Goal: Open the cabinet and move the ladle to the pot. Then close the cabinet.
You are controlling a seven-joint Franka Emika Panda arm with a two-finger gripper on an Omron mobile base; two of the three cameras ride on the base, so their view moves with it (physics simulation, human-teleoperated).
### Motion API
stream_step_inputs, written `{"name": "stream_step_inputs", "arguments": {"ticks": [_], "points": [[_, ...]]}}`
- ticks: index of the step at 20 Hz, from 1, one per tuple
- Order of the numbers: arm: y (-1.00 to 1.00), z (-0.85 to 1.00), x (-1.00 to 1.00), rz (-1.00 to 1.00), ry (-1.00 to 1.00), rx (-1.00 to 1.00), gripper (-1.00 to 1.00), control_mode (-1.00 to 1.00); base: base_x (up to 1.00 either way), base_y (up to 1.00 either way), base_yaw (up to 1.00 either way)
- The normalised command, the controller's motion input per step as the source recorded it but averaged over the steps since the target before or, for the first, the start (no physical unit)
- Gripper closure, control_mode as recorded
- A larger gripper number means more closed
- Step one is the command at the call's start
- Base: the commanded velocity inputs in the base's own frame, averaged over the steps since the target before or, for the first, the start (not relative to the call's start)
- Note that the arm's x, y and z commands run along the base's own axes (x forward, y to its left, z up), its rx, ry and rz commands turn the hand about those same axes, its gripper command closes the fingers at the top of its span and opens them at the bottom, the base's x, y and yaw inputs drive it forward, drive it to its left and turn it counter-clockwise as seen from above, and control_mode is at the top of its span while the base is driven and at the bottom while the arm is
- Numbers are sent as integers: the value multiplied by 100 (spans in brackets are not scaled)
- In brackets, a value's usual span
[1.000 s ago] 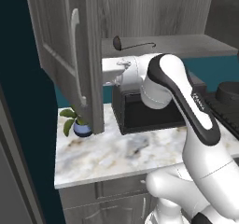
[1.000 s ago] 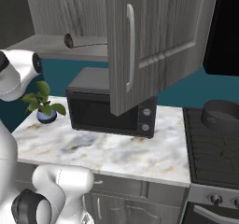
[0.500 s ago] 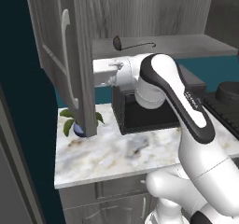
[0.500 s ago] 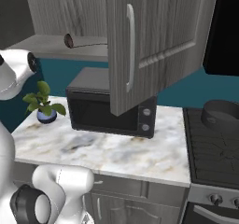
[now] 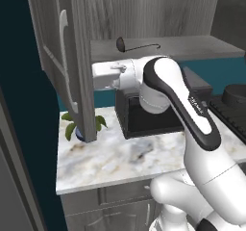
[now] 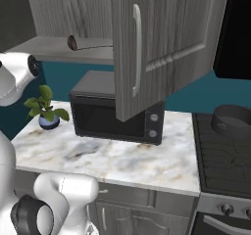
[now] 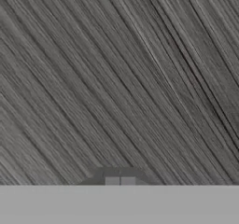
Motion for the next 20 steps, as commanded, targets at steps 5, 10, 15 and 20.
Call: {"name": "stream_step_inputs", "arguments": {"ticks": [5, 10, 15, 20], "points": [[-32, 0, 13, -26, 9, -9, 100, -100, 0, 0, 0], [-31, 0, 27, -27, 7, -19, 100, -100, 0, 0, 0], [-6, 0, 43, -16, 10, -18, 100, -100, 0, 0, 0], [-14, -1, 22, -11, 2, -19, 100, -100, 0, 0, 0]]}}
